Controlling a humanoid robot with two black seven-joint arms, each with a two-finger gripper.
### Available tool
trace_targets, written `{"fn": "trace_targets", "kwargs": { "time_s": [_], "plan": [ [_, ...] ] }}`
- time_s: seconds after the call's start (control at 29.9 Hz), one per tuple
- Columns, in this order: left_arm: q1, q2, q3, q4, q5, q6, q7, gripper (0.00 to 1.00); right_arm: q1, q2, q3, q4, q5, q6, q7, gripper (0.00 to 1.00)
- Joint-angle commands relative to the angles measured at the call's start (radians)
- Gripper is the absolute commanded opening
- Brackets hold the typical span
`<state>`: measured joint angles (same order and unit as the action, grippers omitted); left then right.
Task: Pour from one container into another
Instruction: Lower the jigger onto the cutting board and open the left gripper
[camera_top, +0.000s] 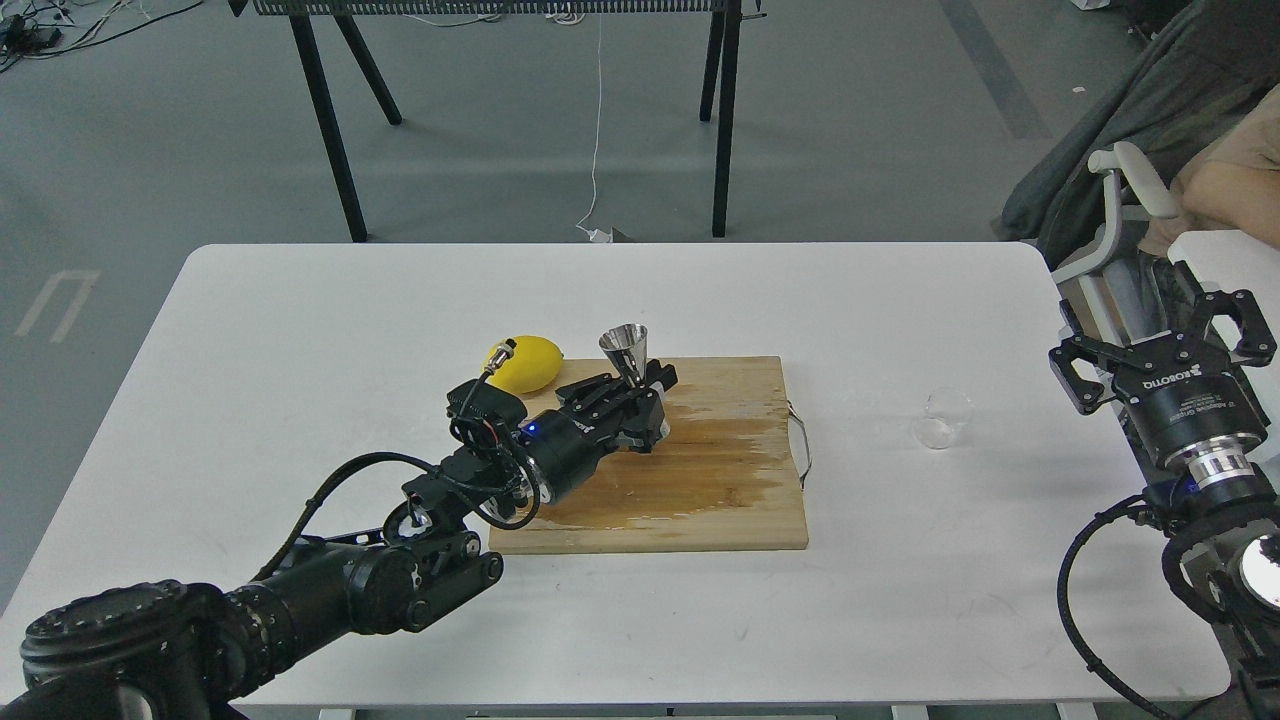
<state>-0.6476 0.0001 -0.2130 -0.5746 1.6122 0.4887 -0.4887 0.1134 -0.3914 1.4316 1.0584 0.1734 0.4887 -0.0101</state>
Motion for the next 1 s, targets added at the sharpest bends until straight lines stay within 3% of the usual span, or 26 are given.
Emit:
{"fn": "trace_targets", "kwargs": {
  "time_s": [0.0, 0.54, 0.97],
  "plan": [
    [0.0, 0.0, 0.032, 0.001, -0.002, 0.0, 0.0, 0.21, 0.0, -0.003, 0.001, 0.0, 0.0, 0.0, -0.001, 0.99],
    [0.025, 0.0, 0.067, 0.002, -0.003, 0.0, 0.0, 0.22, -0.001, -0.003, 0.001, 0.0, 0.0, 0.0, 0.001, 0.99],
    [0.023, 0.0, 0.069, 0.024, -0.003, 0.0, 0.0, 0.29, -0.001, -0.004, 0.001, 0.0, 0.0, 0.0, 0.001, 0.99]
  ]
}}
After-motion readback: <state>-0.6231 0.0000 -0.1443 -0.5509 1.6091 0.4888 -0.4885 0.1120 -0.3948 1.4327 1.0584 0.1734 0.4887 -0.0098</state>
